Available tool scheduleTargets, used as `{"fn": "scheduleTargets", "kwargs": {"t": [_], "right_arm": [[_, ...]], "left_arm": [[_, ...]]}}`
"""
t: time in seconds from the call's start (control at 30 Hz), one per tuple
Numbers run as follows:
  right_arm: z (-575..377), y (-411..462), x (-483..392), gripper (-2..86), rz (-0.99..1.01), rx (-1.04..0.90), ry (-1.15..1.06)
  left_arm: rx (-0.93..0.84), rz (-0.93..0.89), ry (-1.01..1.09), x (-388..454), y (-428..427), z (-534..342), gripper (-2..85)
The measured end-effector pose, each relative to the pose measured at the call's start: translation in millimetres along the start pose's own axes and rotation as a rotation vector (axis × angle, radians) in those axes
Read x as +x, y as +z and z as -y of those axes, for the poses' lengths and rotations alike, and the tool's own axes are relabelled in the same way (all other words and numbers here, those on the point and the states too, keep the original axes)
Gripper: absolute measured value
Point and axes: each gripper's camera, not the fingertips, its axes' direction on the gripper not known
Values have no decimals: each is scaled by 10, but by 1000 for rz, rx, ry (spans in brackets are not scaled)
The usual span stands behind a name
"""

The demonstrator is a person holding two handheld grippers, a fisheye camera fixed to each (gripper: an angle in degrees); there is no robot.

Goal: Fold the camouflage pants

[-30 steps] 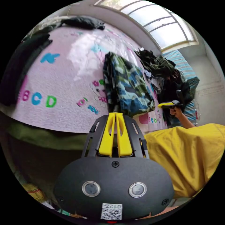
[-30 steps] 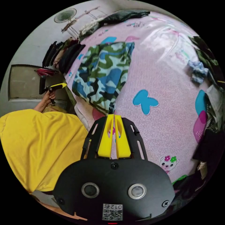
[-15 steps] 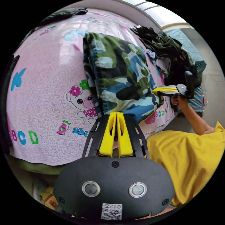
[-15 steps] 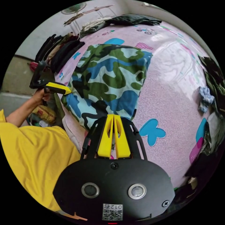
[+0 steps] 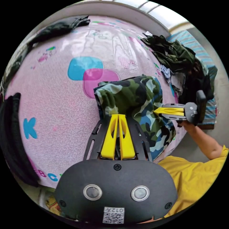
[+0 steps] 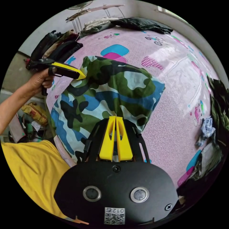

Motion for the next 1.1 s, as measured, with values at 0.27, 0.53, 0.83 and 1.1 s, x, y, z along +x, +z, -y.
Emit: {"fn": "scheduleTargets", "kwargs": {"t": [0.27, 0.53, 0.83, 1.1], "right_arm": [[95, -638, 44, -1, 39, 243, 69], [704, -100, 231, -1, -171, 78, 47], [651, -80, 218, 0, -160, 131, 73], [534, -538, 251, -1, -62, 243, 121]], "left_arm": [[213, -9, 112, 214, -702, 76, 3], [39, 38, 154, -177, -201, 843, 0], [66, -180, 135, -747, -226, 989, 0], [256, -105, 76, -693, -1190, 659, 3]]}}
